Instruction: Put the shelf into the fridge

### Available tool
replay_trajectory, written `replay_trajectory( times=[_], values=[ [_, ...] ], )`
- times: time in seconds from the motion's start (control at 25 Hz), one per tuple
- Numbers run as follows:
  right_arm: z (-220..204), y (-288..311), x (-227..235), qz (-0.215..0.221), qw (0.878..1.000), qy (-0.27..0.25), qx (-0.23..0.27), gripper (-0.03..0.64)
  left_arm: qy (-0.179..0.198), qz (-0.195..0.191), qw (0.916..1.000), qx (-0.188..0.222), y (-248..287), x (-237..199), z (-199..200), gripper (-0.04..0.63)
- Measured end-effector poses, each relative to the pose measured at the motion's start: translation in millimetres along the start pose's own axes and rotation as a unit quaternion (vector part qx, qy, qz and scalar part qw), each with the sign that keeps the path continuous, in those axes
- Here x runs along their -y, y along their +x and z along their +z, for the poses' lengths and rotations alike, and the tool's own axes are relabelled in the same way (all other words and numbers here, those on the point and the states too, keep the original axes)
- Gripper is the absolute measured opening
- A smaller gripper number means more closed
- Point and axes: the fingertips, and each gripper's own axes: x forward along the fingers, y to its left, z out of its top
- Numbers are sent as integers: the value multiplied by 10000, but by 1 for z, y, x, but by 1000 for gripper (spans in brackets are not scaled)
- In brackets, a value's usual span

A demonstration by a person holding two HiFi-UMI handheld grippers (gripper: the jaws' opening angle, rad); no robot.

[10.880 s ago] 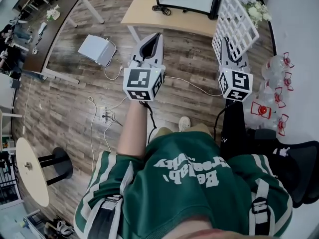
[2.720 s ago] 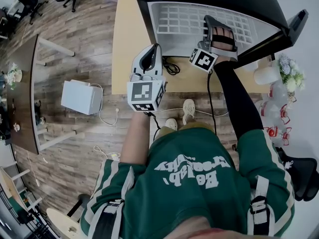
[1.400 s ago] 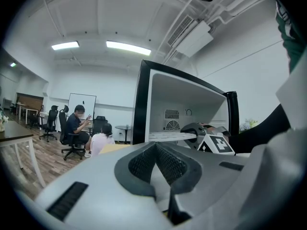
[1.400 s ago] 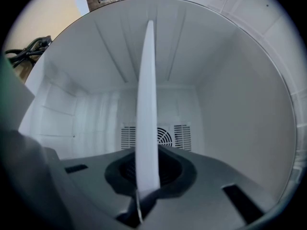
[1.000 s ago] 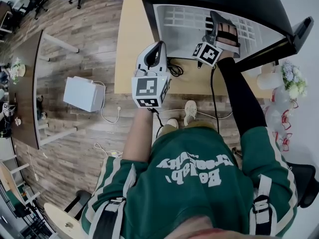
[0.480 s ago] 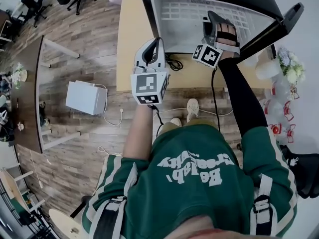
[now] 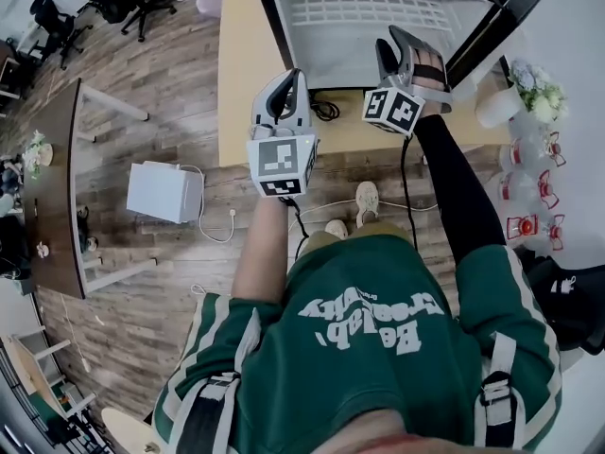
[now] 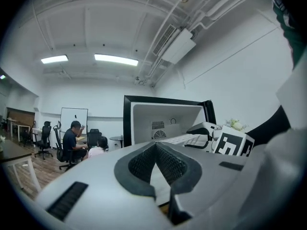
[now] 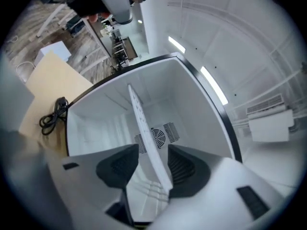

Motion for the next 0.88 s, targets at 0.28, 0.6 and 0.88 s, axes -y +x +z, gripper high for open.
replay_trajectory(
  times=[0.28,0.6,0.88],
  values=[
    [-21,-44,8,337,9868,1579,-111,196,180,-111,9998,39,-10,22,6,1],
    [-32,-84,28,609,9236,3777,225,198,406,-59,9991,48,-5,48,13,0],
    [-45,-107,54,862,8647,4903,673,201,468,85,9989,-41,4,75,20,0]
  ],
)
